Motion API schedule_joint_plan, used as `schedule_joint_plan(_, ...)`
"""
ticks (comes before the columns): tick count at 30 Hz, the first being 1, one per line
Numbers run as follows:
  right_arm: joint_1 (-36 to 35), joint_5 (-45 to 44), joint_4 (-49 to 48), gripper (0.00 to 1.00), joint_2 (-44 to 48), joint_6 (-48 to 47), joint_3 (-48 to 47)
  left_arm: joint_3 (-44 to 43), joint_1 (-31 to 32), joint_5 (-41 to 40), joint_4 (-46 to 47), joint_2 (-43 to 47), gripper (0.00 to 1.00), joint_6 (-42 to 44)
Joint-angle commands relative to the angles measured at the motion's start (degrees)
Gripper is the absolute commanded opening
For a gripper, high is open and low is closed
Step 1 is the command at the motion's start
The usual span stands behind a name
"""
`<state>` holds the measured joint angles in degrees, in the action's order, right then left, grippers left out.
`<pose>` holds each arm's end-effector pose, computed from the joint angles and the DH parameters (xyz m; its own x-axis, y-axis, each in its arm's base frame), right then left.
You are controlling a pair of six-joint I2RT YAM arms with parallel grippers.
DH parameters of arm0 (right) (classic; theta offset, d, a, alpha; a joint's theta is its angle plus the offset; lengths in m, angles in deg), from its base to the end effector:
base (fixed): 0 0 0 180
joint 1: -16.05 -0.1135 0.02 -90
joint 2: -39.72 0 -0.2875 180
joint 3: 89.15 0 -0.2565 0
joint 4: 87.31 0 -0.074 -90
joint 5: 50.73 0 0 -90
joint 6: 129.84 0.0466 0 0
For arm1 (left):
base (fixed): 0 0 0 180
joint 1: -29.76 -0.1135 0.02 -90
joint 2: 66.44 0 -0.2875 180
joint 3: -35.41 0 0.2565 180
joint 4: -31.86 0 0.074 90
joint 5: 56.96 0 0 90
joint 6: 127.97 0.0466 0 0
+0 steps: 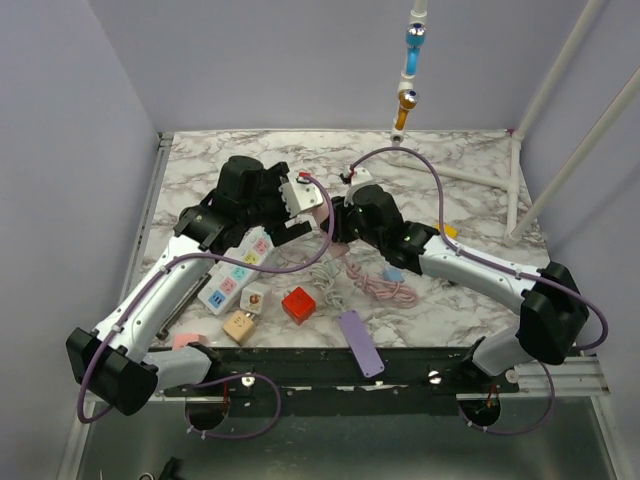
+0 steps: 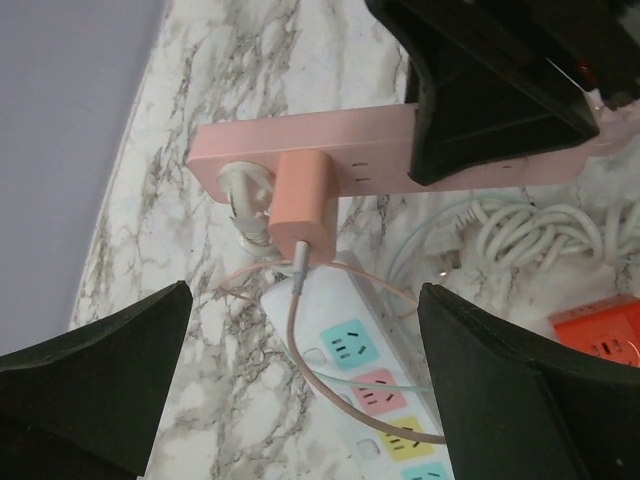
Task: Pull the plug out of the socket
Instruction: Remove the plug from the socket.
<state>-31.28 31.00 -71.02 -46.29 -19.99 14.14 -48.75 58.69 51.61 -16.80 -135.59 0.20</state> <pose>0.2499 0.2612 0.3070 -0.4926 -0.0386 -0.8694 -0.5023 0.8284 0.2478 0.2237 -0.1406 0.3831 0.0455 0.6442 -0.7635 0.8426 0.3858 0.3757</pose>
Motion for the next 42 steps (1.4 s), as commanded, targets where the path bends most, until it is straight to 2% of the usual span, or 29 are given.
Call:
schedule_joint_plan(1, -2.06, -6.47, -7.02, 0.01, 4.54, -3.29, 0.68, 1.57, 0.62, -2.62, 7.8, 0.8, 0.99, 0.02)
schedule_joint_plan(10, -6.09, -12.0, -9.03, 0.01, 6.78, -5.7, 2.22, 7.75, 3.87, -0.48, 7.07, 3.46, 0.99, 3.92)
schedule_joint_plan(12, -6.57, -12.43, -9.35, 0.01, 7.03, -5.86, 2.44, 8.88, 4.37, -2.2, 9.2, 3.23, 0.99, 3.48)
schedule_joint_plan(17, -7.89, -14.01, -9.31, 0.01, 7.69, -6.98, 2.43, 13.86, 5.39, -10.05, 21.61, 5.56, 0.99, 2.49)
schedule_joint_plan(22, -8.73, -15.27, -10.8, 0.01, 8.9, -7.82, 3.9, 16.57, 6.73, -11.56, 23.77, 7.14, 0.98, 2.96)
schedule_joint_plan(27, -9.7, -15.92, -11.49, 0.01, 9.1, -8.46, 4.68, 15.81, 6.76, -9.87, 22.68, 6.47, 0.76, 1.57)
schedule_joint_plan(31, -10.46, -16.87, -11.87, 0.01, 9.62, -9.07, 5.41, 15.16, 6.8, -7.83, 21.31, 6.48, 0.65, 2.08)
schedule_joint_plan(36, -11.33, -17.82, -11.9, 0.01, 9.64, -9.7, 5.51, 13.31, 6.71, -4.25, 17.98, 5.89, 0.37, 2.25)
schedule_joint_plan(38, -11.66, -17.99, -11.88, 0.01, 9.64, -9.94, 5.42, 12.77, 6.74, -3.76, 17.19, 5.48, 0.3, 2.0)
schedule_joint_plan(42, -12.25, -18.69, -12.23, 0.01, 10.03, -10.61, 5.51, 11.7, 6.75, -3.07, 15.39, 4.86, 0.28, 2.14)
